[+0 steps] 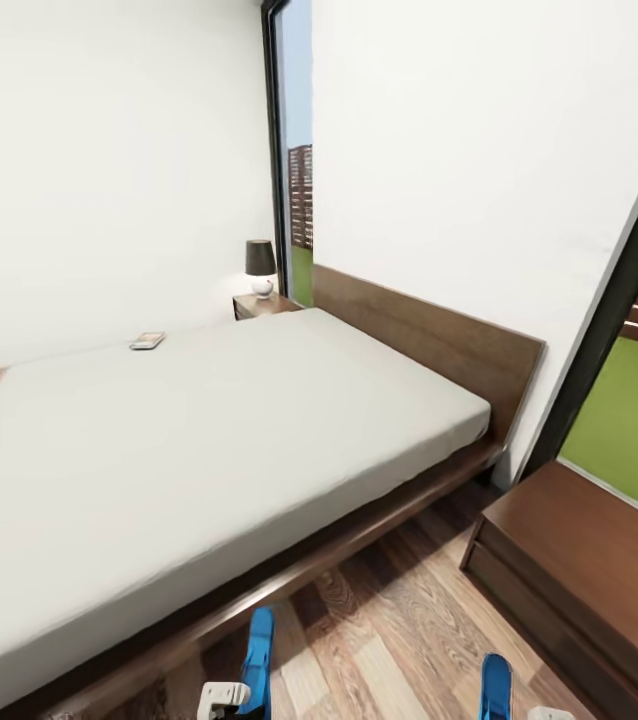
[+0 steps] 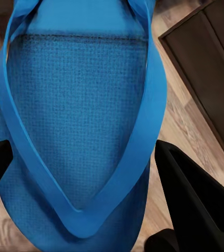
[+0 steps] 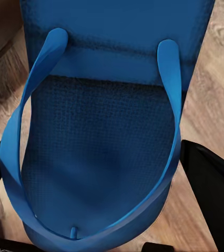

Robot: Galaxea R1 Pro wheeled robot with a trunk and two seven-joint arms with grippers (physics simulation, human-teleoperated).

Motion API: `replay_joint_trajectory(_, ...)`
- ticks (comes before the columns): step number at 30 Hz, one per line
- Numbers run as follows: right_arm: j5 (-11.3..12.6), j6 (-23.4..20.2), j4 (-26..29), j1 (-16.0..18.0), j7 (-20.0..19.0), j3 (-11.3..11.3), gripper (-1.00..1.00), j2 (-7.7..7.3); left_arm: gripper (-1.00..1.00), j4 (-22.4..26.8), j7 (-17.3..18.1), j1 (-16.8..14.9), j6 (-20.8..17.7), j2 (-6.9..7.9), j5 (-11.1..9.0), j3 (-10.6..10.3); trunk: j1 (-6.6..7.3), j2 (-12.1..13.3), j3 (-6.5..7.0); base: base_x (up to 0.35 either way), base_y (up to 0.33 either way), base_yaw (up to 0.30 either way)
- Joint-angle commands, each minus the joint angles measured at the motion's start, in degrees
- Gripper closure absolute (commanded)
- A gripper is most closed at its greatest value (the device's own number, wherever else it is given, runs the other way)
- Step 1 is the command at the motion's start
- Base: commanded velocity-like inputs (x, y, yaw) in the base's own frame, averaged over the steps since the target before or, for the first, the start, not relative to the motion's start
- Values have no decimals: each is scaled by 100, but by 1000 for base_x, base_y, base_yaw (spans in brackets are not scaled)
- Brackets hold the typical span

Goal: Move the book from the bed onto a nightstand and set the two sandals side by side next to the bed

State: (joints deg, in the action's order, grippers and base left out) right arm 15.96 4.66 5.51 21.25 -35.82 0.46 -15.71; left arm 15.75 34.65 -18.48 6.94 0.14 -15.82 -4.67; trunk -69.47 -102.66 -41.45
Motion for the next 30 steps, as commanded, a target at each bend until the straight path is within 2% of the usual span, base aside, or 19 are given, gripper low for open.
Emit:
replay_joint_trajectory(1, 23, 18, -6, 2, -22, 7, 100, -2, 100, -11, -2, -6, 36, 3, -44, -49, 1, -2, -5, 0, 0, 283)
replay_joint_trajectory(30, 21, 18, -6, 2, -22, 7, 100, -2, 100, -11, -5, -6, 36, 4, -52, -43, 1, -2, -5, -11, 0, 283)
